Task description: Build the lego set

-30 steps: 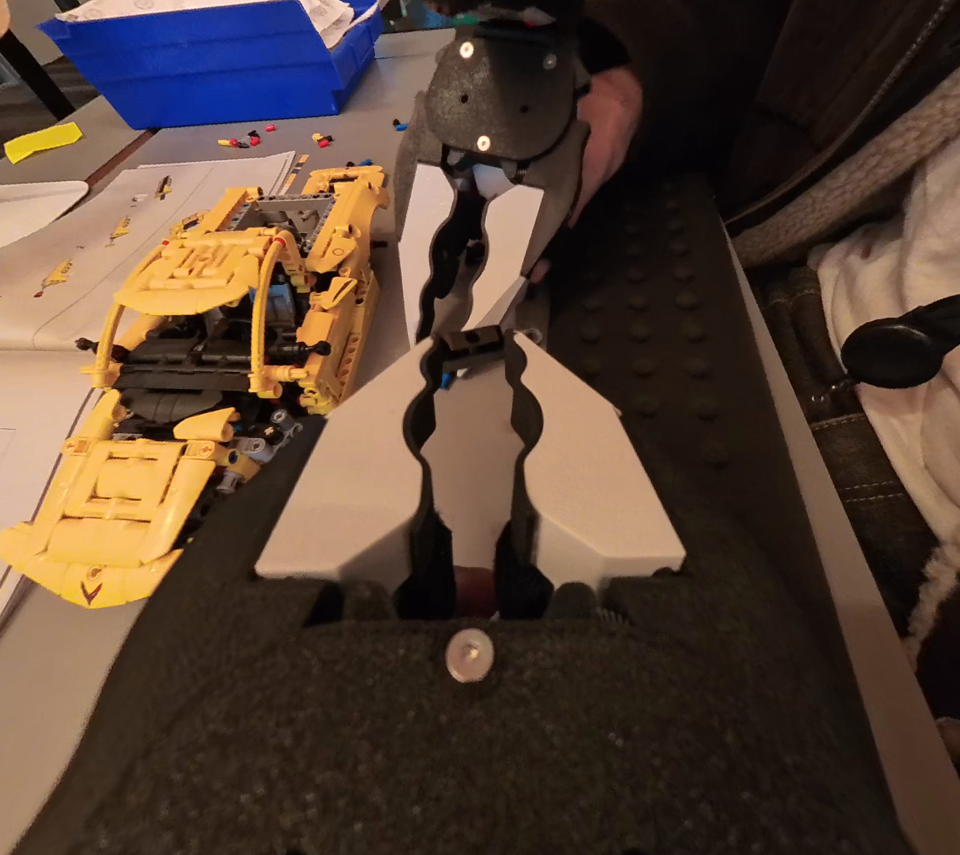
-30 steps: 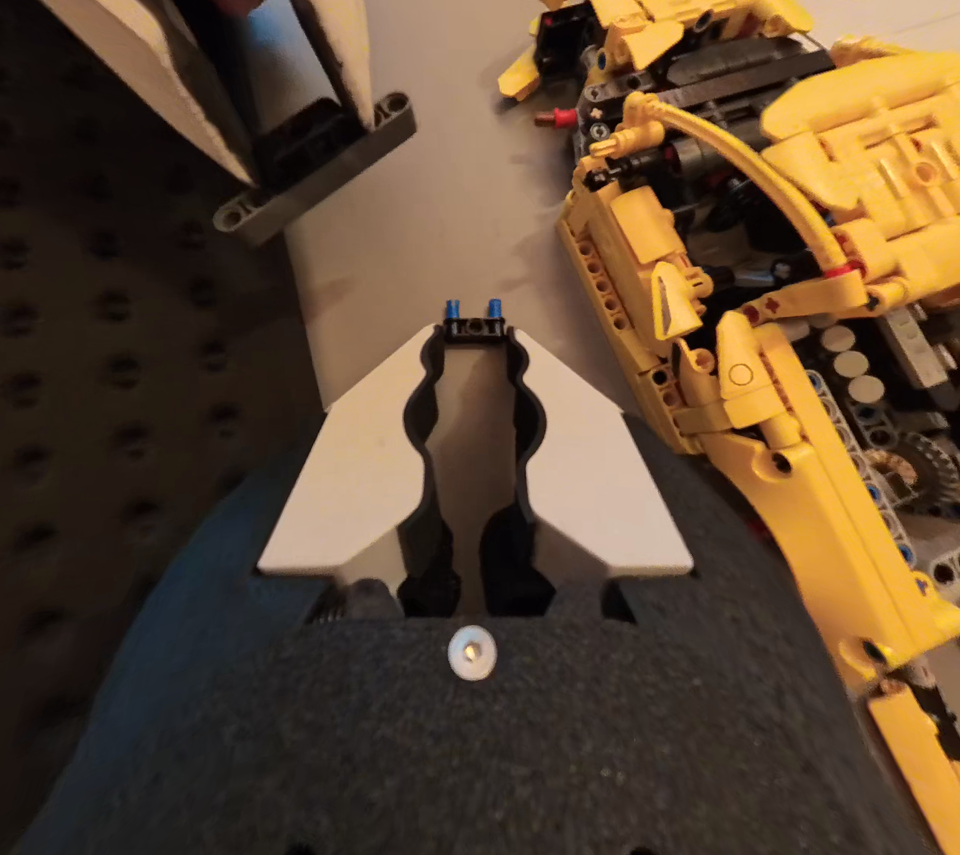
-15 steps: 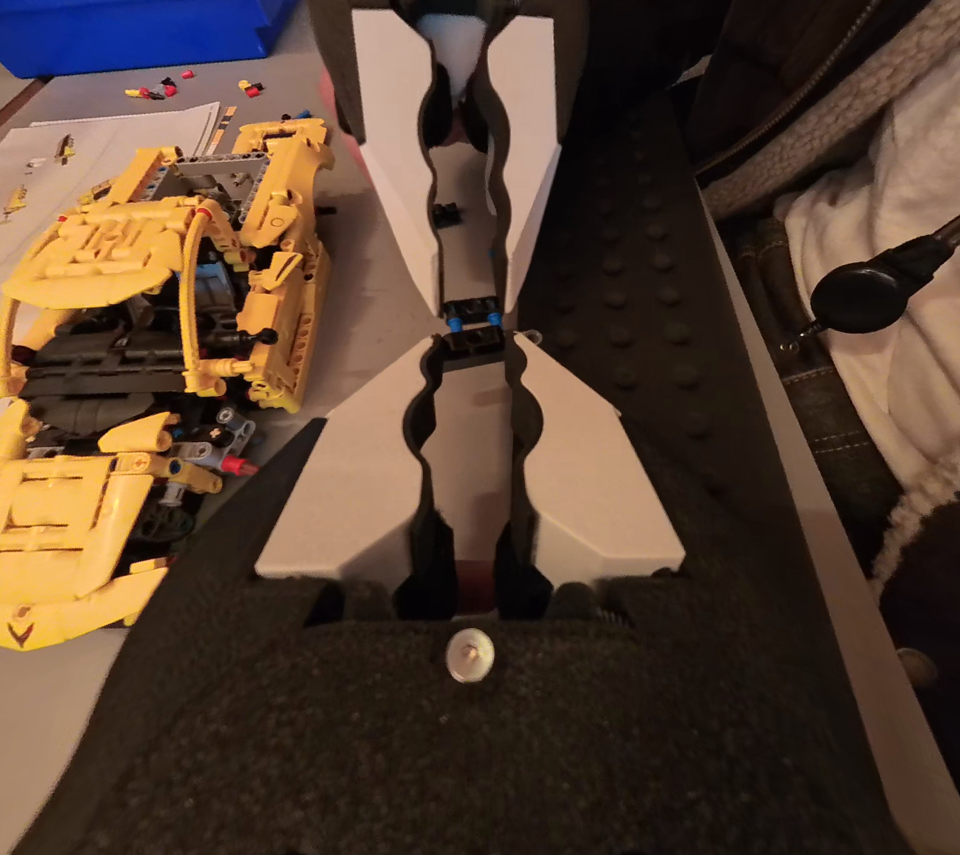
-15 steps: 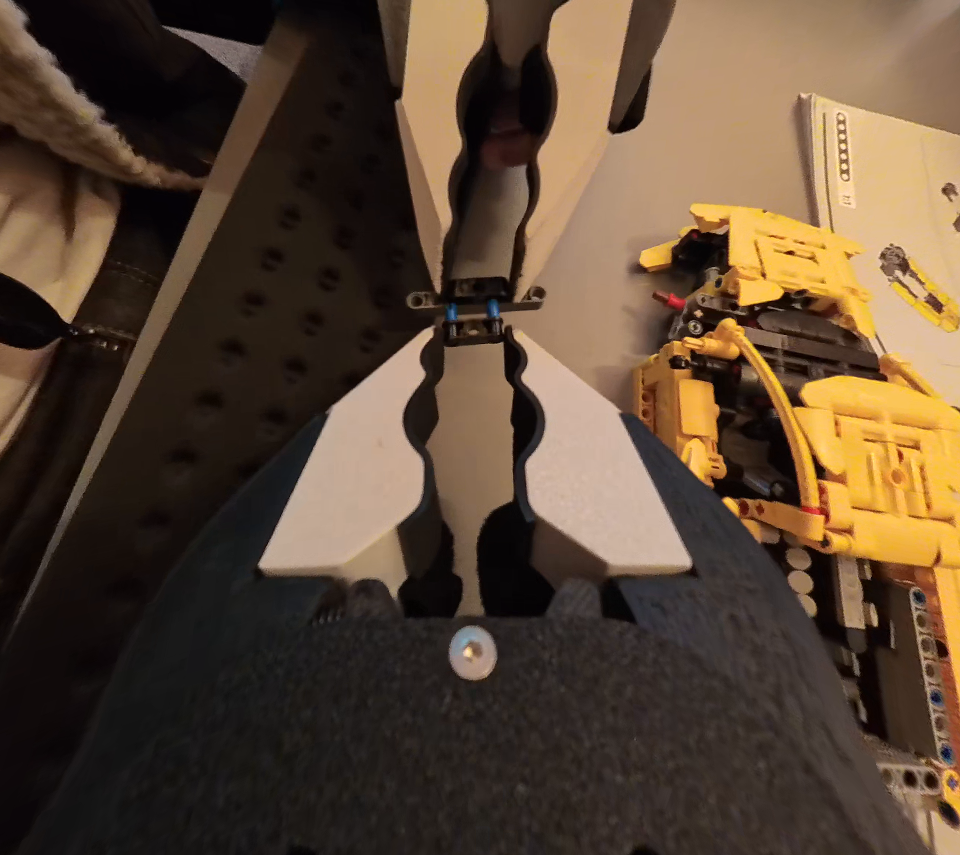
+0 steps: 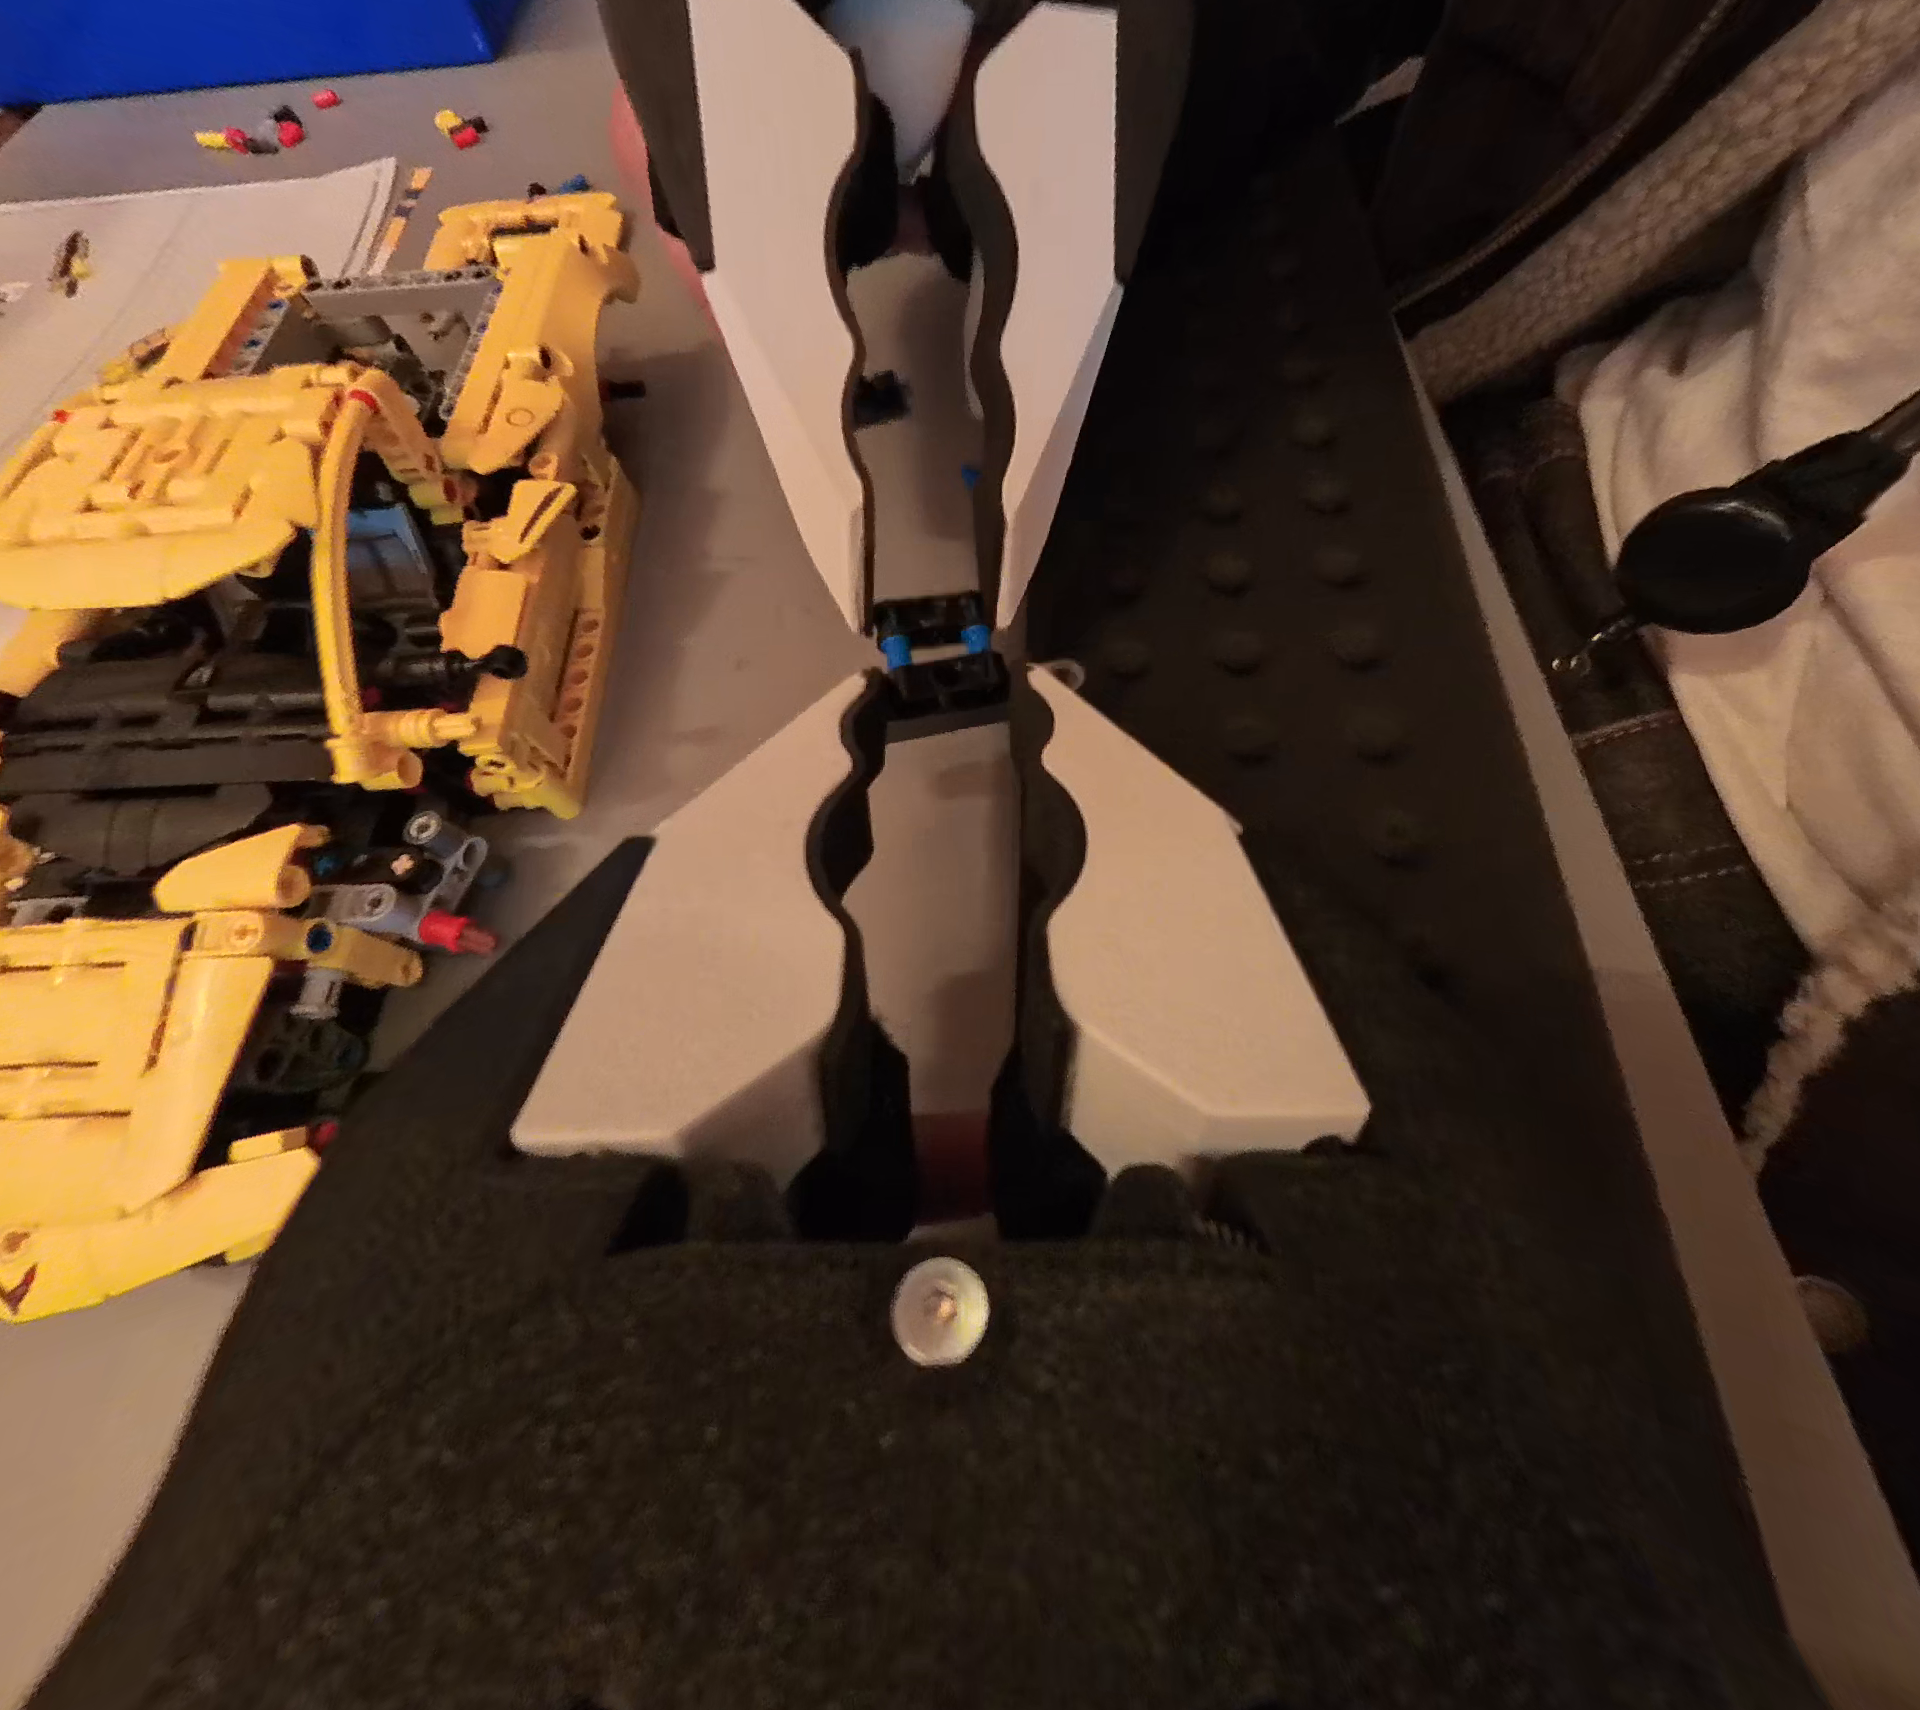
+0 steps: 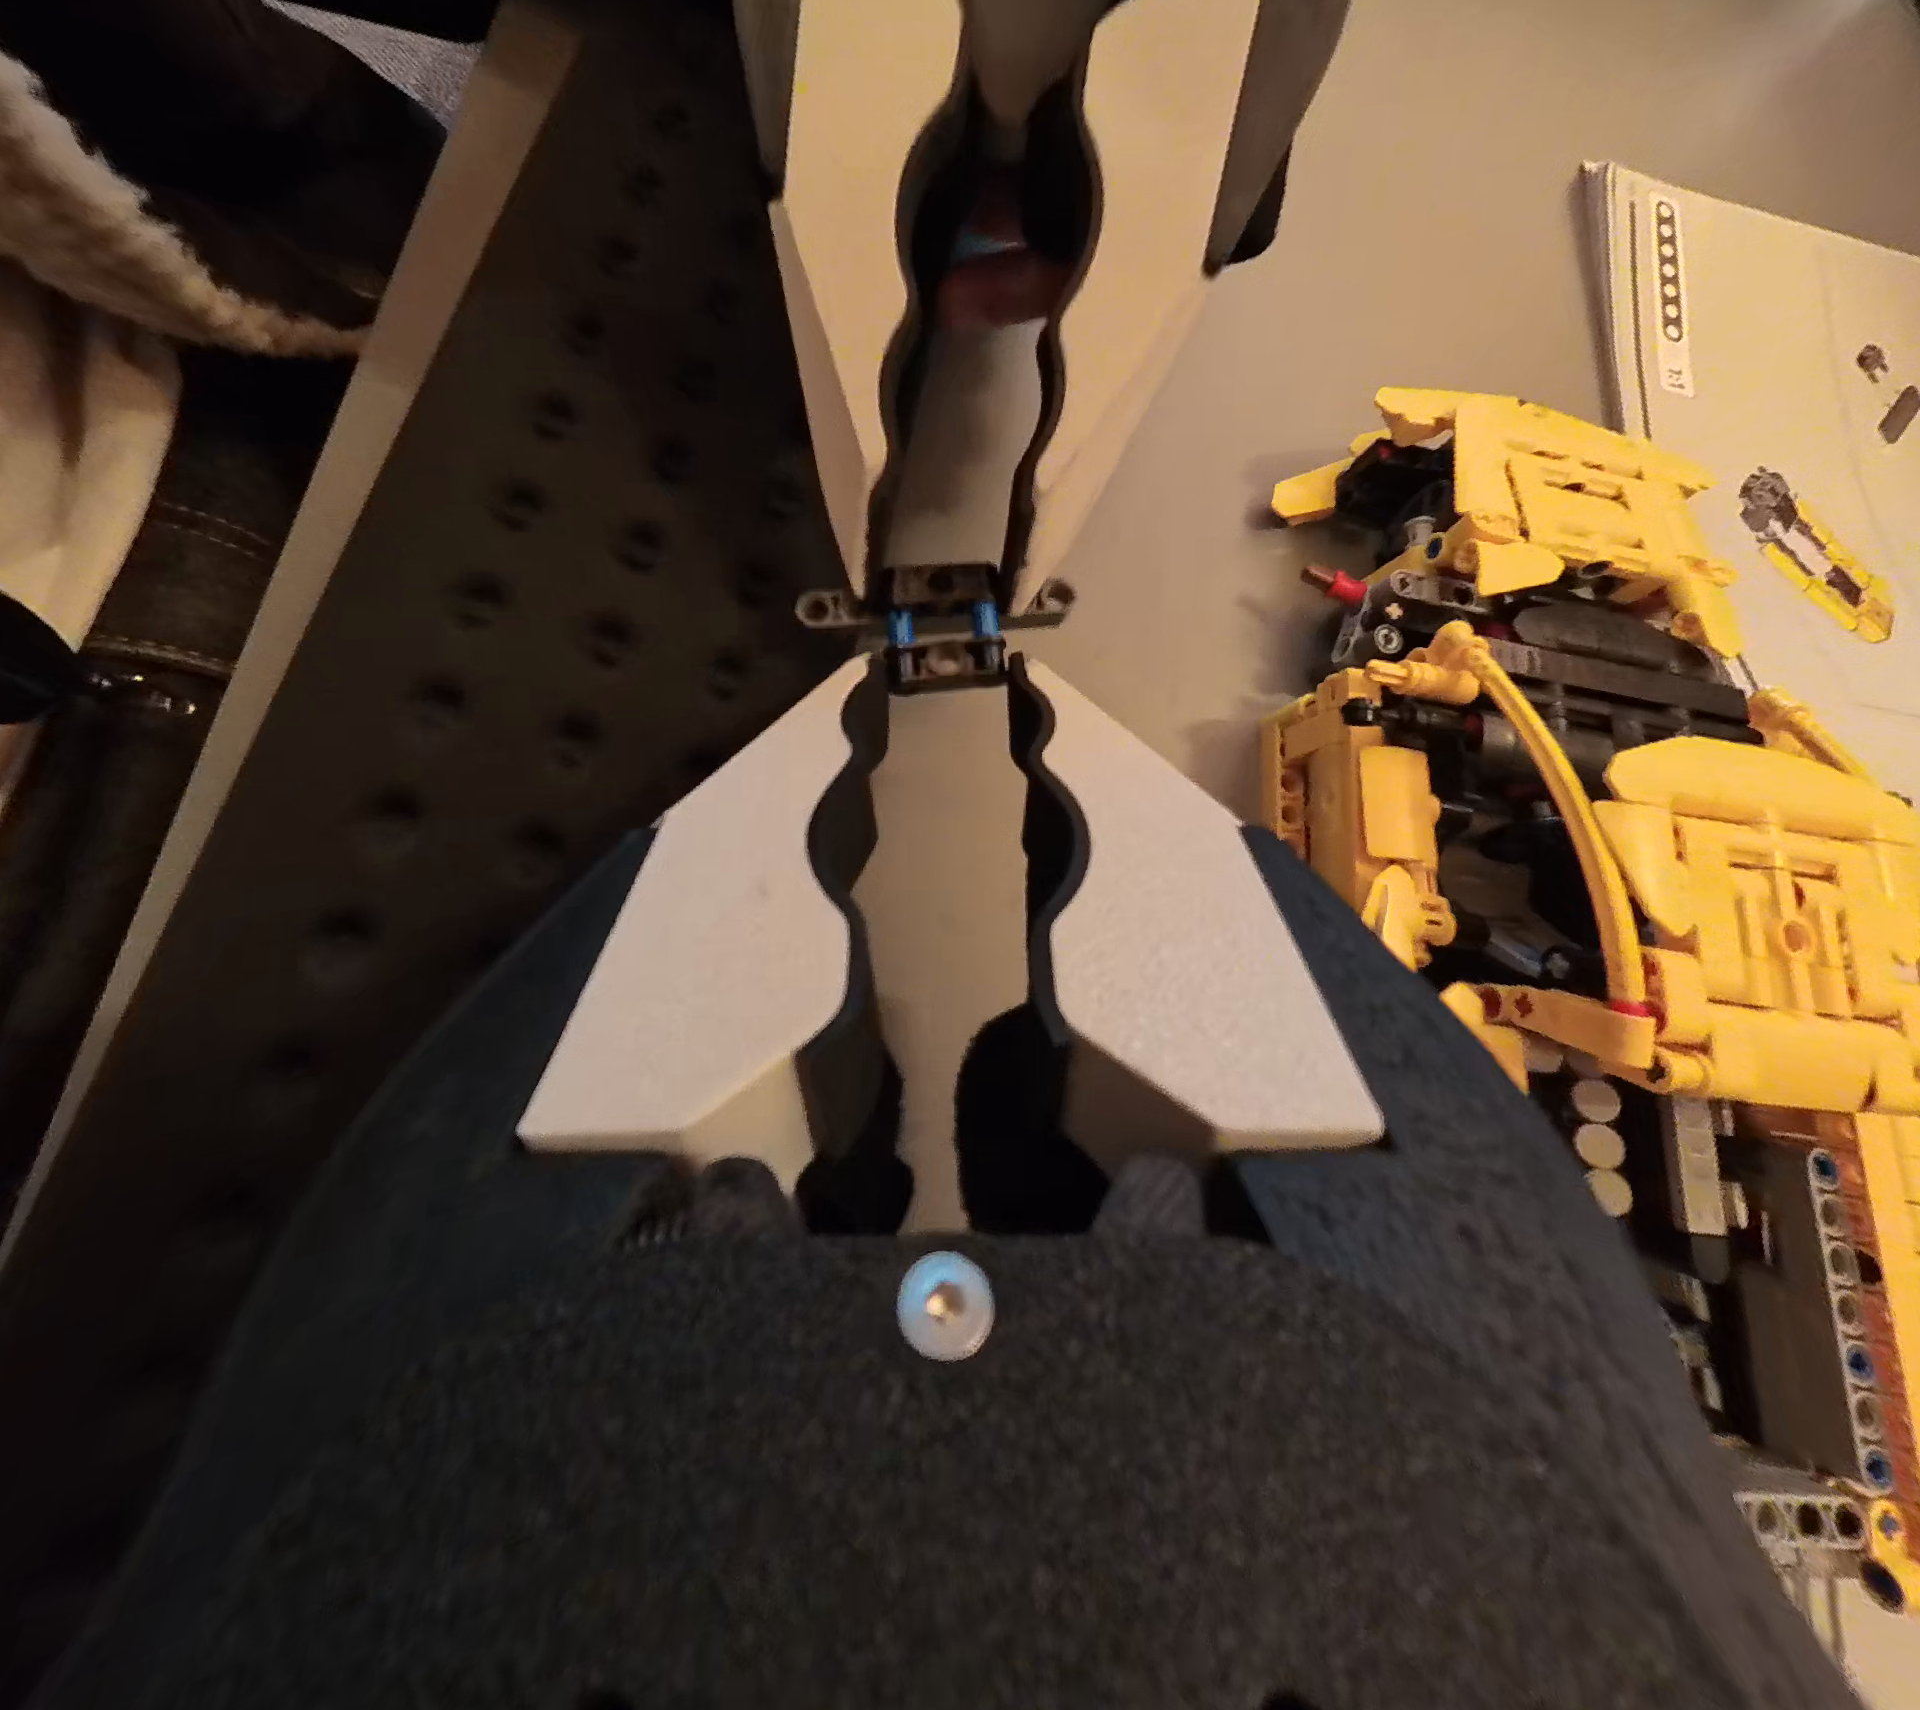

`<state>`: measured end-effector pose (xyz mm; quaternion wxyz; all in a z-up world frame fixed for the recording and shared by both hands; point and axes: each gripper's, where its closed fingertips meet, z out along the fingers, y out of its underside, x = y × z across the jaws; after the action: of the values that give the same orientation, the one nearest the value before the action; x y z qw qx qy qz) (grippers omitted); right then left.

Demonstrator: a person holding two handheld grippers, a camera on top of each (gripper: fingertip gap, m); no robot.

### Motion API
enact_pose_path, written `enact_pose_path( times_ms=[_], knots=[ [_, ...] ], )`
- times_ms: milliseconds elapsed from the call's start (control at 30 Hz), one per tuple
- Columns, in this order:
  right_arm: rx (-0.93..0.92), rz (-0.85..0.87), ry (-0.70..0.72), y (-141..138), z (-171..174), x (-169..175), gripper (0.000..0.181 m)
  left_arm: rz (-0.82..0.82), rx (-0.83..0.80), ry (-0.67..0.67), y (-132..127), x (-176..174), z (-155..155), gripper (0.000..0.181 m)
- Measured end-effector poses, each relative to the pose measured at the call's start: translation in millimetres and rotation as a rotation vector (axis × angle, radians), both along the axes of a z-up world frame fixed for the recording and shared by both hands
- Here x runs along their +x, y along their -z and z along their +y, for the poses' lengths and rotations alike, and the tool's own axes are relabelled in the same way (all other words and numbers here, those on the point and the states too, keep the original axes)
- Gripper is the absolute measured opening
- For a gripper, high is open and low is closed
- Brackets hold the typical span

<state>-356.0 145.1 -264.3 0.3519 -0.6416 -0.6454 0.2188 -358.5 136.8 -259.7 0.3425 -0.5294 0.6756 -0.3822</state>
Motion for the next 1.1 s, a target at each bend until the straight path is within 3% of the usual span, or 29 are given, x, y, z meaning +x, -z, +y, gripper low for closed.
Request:
enact_pose_path(
  times_ms=[200,467,633,1100],
  knots=[
    [-0.002,0.002,0.010,-0.2,-1.0,-6.7,0.023,0.074,0.001,-0.020,11.4,3.1,2.6,0.023],
    [-0.209,-0.140,0.076,27.6,10.3,45.0,0.023,0.061,0.004,-0.023,9.7,1.7,3.7,0.023],
    [-0.172,-0.263,0.044,30.1,11.0,59.6,0.024,0.051,0.010,-0.015,8.2,1.5,2.2,0.023],
    [-0.212,-0.270,0.042,31.8,9.0,57.1,0.024,0.045,0.021,-0.010,7.7,1.2,1.2,0.023]
  ],
)
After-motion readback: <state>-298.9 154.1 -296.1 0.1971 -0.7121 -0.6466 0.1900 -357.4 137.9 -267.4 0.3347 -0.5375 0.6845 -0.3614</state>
